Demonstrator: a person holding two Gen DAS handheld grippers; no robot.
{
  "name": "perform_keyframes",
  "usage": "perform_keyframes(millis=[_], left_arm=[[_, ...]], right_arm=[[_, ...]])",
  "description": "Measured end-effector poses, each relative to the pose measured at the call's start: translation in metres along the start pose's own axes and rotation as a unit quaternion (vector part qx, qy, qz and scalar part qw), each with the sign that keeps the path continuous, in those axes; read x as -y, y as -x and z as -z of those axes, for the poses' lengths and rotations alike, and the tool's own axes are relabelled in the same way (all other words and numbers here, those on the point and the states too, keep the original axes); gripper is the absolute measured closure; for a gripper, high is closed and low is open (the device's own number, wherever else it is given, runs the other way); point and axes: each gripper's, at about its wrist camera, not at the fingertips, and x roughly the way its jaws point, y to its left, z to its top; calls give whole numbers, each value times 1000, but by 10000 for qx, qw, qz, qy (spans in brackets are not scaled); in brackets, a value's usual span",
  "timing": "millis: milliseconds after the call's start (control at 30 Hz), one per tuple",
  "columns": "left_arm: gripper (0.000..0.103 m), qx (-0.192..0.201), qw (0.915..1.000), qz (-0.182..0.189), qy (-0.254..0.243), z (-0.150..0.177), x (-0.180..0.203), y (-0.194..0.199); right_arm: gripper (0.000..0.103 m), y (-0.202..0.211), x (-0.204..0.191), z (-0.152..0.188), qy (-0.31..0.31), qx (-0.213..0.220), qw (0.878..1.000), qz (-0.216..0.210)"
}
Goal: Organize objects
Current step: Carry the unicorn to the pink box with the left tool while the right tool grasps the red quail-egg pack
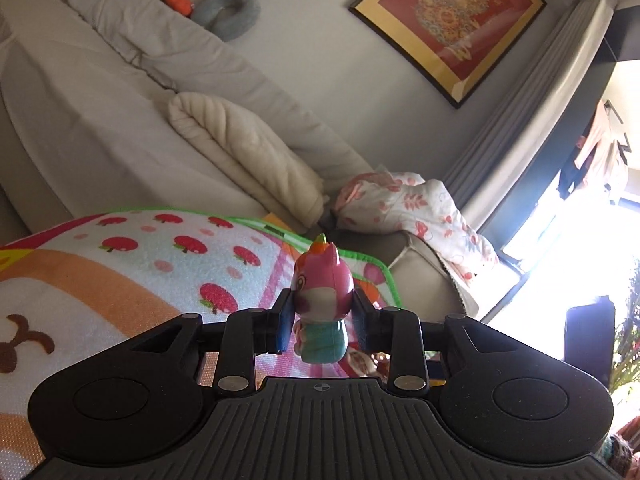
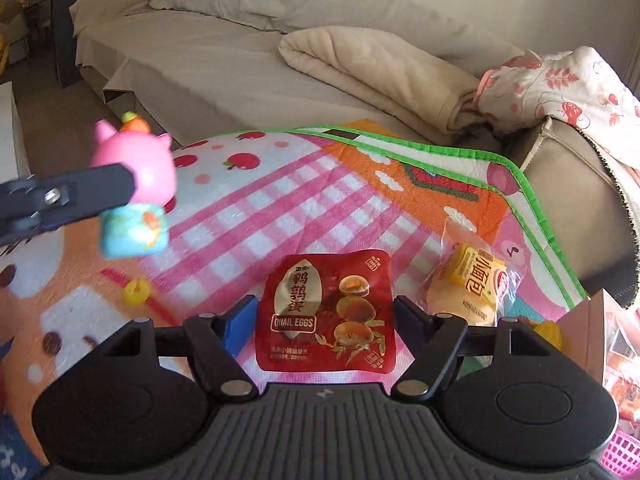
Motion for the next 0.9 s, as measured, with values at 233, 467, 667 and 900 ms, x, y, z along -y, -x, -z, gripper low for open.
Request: perform_keyframes(millis=[233, 467, 667, 900], left_arm=[[69, -305, 9977, -79, -608, 7, 19, -8], [69, -1117, 9850, 56, -1311, 34, 56, -15], [69, -1613, 9697, 813, -1642, 45, 118, -24], [69, -1928, 9482, 1735, -1834, 44, 227, -59]], right_arm=[[29, 88, 7, 52, -333, 438, 9985, 55], [29, 154, 27, 112, -730, 734, 9933, 512], [29, 173, 45, 170, -1295, 608, 9869, 750], [29, 185, 71, 206, -1972, 855, 9721, 942]])
